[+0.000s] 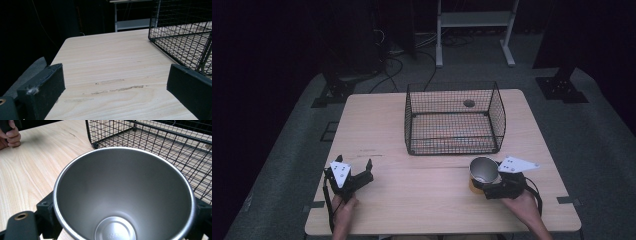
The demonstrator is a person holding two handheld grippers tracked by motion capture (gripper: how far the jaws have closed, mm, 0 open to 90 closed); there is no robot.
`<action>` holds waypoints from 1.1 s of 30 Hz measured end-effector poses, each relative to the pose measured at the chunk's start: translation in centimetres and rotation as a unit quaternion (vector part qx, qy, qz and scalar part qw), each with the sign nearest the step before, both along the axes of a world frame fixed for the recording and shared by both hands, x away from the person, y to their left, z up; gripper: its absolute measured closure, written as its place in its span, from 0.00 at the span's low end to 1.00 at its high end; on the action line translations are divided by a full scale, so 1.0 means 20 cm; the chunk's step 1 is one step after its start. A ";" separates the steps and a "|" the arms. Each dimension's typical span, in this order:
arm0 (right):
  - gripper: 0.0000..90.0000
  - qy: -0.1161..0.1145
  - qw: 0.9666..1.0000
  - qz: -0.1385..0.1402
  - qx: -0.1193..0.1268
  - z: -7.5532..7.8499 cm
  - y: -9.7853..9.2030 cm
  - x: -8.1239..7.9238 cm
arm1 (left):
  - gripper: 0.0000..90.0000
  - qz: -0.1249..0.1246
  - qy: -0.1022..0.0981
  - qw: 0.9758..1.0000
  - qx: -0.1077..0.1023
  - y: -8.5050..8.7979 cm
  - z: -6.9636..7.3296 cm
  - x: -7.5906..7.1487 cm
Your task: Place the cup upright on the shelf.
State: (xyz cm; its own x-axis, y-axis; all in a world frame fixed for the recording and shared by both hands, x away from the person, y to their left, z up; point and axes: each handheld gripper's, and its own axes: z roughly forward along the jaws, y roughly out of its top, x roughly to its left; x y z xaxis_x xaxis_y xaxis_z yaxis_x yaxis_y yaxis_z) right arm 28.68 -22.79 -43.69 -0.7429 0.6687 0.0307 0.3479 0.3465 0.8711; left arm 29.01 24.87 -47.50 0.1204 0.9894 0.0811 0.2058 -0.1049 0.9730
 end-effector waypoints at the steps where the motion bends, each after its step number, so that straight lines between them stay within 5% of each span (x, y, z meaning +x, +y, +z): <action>1: 0.14 0.003 1.000 -0.002 0.000 0.00 0.00 0.00 | 0.01 0.000 0.000 1.000 0.000 0.00 0.00 0.00; 33: 0.14 0.022 0.998 0.048 0.034 0.32 0.07 0.21 | 0.01 0.000 0.000 1.000 0.000 0.00 0.00 0.00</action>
State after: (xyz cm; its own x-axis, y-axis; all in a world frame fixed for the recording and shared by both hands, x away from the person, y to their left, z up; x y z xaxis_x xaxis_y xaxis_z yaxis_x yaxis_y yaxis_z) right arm 32.79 -21.34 -37.33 -0.8000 0.5902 0.1078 0.3553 0.3212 0.8779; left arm 29.03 24.86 -47.51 0.1205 0.9895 0.0804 0.2066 -0.1042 0.9729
